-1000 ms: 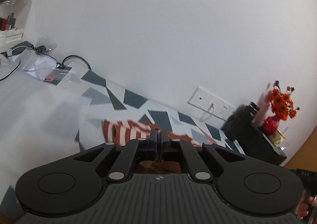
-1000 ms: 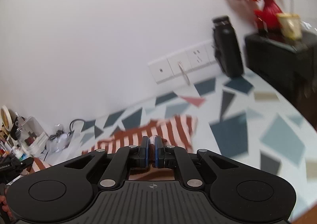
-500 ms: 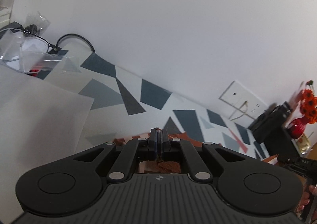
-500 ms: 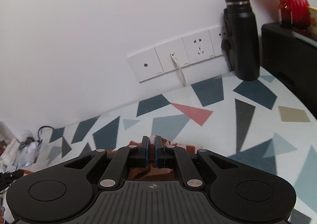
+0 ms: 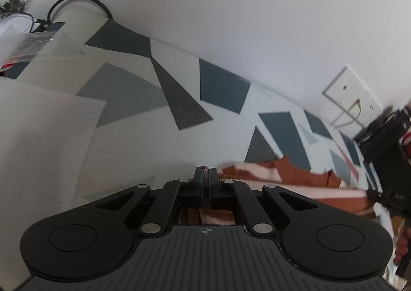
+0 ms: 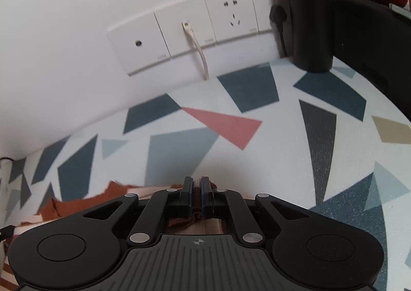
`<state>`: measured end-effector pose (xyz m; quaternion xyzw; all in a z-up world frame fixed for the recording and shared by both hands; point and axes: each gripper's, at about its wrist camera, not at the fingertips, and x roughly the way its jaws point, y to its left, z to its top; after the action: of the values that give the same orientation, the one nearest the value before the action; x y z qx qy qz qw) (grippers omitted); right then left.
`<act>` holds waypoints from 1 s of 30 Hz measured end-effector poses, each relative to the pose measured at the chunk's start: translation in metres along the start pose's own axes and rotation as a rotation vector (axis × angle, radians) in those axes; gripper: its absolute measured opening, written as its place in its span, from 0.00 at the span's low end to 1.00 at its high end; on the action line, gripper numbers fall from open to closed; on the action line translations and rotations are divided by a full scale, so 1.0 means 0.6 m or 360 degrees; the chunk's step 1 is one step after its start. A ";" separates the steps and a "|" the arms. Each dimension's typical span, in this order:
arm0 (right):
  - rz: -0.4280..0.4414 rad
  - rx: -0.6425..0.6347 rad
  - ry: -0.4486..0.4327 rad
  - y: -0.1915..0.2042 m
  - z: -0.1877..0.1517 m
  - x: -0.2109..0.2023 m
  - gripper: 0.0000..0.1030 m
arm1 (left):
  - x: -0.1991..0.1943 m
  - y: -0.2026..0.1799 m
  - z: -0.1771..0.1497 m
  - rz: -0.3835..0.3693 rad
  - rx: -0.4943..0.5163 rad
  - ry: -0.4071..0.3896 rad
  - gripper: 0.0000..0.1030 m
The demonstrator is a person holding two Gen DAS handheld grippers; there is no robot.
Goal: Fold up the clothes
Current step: 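Lift the sweater hem with both grippers and fold it over the body, then open both grippers and release the folded sweater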
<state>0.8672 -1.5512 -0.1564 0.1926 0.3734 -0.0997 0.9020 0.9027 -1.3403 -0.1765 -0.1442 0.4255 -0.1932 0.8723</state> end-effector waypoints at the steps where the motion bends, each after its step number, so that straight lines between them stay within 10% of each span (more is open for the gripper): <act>1: -0.0026 -0.0021 -0.0011 0.001 -0.003 0.000 0.13 | 0.000 -0.002 0.002 0.0019 0.0006 0.0006 0.16; 5: -0.0126 -0.0031 -0.0086 0.000 -0.007 -0.015 0.46 | -0.014 -0.010 0.014 0.0076 0.0020 -0.0024 0.60; 17: -0.0129 -0.0642 -0.0004 0.081 -0.051 -0.046 0.85 | -0.047 -0.094 -0.048 0.0046 0.0387 0.0002 0.64; 30: -0.0118 -0.0285 0.0121 0.035 -0.044 -0.022 0.99 | -0.039 -0.061 -0.046 0.0224 0.0203 0.0086 0.91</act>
<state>0.8480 -1.5205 -0.1587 0.1010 0.4218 -0.0919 0.8964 0.8597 -1.3644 -0.1618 -0.0529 0.4449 -0.1620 0.8792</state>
